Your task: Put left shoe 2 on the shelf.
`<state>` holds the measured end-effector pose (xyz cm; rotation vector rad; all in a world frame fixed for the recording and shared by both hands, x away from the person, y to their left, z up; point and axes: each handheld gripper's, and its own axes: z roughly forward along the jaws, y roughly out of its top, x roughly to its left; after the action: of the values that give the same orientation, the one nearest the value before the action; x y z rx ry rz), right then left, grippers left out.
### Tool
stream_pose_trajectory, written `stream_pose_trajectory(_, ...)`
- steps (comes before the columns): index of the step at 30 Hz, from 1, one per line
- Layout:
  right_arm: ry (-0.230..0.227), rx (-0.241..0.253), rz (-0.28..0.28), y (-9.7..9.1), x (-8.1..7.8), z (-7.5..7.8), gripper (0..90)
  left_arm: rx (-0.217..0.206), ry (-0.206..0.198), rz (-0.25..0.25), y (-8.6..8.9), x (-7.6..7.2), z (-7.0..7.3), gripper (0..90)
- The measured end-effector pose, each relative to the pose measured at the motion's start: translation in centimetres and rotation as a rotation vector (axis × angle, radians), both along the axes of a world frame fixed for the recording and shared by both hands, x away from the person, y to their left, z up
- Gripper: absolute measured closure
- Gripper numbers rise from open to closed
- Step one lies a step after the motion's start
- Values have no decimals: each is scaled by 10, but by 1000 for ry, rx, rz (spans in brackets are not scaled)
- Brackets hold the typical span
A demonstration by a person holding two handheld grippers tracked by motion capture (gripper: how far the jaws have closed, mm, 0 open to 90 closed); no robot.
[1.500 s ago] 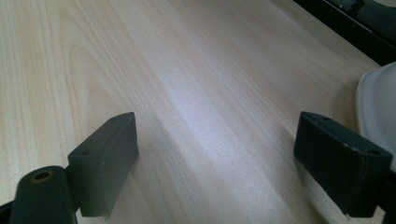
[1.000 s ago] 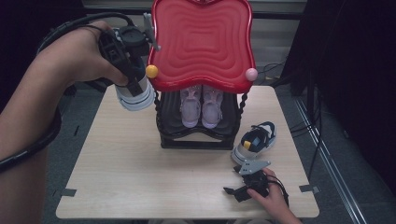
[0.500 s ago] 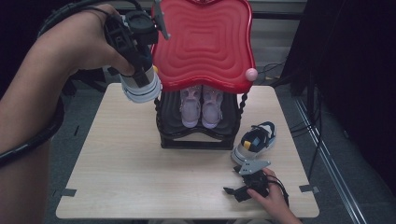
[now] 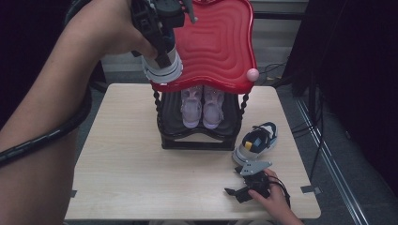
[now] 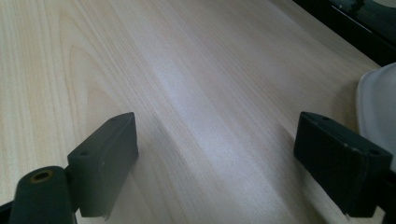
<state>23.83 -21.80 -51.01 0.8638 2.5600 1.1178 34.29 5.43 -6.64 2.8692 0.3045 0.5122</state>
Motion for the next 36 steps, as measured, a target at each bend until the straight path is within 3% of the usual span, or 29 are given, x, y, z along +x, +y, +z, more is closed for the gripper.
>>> stream_pose_trajectory(4,0,0,0,0,0,0,131,11,-39,-33,-11,8,-4,720)
stream_pose_trajectory(12,-2,0,1,0,0,0,131,60,-72,-88,-34,25,-19,718)
stream_pose_trajectory(22,0,0,0,0,0,0,131,63,-116,-131,-47,42,-29,714)
stream_pose_trajectory(29,-1,0,1,0,0,0,131,81,-112,-169,-54,47,-35,710)
stream_pose_trajectory(36,0,0,0,0,0,0,131,94,-121,-174,-55,51,-38,703)
